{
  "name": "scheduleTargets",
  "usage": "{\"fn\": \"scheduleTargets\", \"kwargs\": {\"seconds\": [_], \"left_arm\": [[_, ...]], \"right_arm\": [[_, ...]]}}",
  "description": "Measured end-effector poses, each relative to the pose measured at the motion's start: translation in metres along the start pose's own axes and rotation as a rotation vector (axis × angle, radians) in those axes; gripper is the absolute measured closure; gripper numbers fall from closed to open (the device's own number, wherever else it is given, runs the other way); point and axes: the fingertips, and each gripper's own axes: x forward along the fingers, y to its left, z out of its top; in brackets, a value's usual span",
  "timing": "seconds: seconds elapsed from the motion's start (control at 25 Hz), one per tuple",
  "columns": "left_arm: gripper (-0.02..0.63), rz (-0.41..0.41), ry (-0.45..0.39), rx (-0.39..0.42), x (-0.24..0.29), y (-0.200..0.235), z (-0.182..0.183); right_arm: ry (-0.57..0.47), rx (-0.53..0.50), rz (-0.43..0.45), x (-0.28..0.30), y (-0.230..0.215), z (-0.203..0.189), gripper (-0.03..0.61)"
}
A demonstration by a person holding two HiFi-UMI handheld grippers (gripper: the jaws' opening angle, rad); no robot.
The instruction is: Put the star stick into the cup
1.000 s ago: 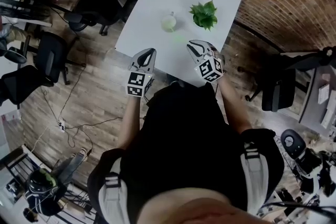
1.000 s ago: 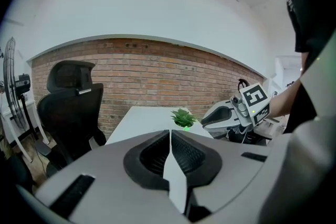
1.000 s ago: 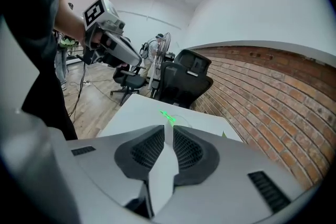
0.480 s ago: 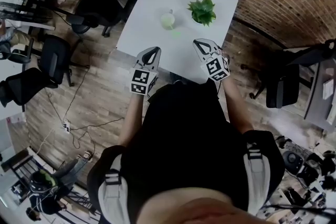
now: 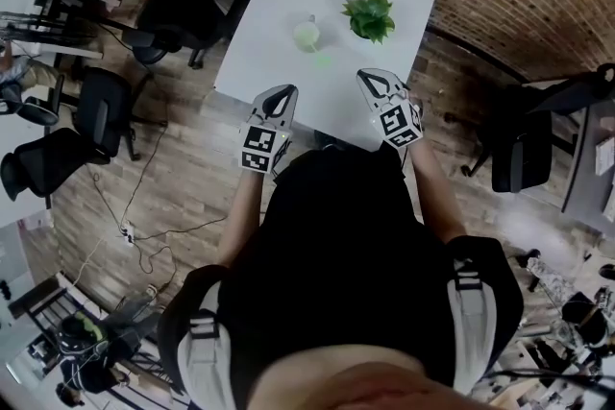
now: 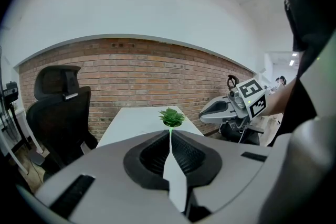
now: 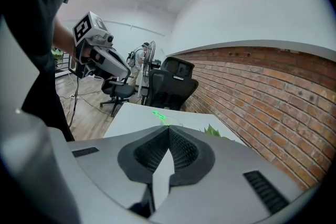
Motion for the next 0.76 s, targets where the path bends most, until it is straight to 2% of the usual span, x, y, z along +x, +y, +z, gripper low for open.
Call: {"fn": "scheduleTargets", "kwargs": {"seconds": [0.76], "left_arm": [[0.586, -0.031, -0.007, 0.011, 0.009, 0.010, 0.002]], "right_arm": [[0.016, -0.014, -0.006, 0.014, 0.000, 0.002, 0.581]]}}
